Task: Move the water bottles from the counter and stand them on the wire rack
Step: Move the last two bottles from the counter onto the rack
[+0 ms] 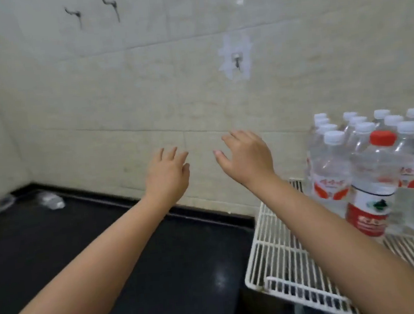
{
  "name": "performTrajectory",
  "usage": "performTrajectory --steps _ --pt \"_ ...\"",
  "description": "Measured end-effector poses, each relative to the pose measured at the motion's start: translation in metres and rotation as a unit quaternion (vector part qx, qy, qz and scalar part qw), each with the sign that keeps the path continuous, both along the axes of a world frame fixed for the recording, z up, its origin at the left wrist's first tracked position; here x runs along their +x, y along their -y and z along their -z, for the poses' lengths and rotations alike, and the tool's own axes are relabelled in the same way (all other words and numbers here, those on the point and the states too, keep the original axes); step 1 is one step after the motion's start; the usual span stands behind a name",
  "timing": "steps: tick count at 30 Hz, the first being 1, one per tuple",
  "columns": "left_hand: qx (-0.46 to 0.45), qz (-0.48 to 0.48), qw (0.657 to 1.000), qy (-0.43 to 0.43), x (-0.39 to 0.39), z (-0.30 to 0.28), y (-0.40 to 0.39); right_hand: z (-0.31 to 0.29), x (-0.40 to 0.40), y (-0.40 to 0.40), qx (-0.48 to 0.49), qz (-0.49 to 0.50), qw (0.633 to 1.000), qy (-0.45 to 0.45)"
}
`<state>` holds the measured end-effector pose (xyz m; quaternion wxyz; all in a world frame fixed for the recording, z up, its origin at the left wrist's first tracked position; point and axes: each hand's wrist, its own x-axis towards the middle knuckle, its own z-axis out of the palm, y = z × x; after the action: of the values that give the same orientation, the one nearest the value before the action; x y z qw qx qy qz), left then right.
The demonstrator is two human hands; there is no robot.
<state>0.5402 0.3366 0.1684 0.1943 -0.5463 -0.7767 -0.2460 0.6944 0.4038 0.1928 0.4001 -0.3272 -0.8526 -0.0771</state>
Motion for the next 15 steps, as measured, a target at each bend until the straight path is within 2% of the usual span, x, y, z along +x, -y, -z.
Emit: performTrajectory --steps 6,9,15 --pt "-0.030 -0.158 0.987 -0.008 -0.110 0.039 0.125 0.047 -0.152 0.072 -0.056 -0.126 0.989 0.047" --pt "-0.067 -0.228 0.971 0.022 -0.161 0.064 0.185 0.075 -0.223 0.119 -0.074 -0.182 0.978 0.069" --pt "-0.125 -0.327 0.933 0.081 -0.271 0.110 0.295 0.118 -0.358 0.215 -0.106 -0.219 0.964 0.109"
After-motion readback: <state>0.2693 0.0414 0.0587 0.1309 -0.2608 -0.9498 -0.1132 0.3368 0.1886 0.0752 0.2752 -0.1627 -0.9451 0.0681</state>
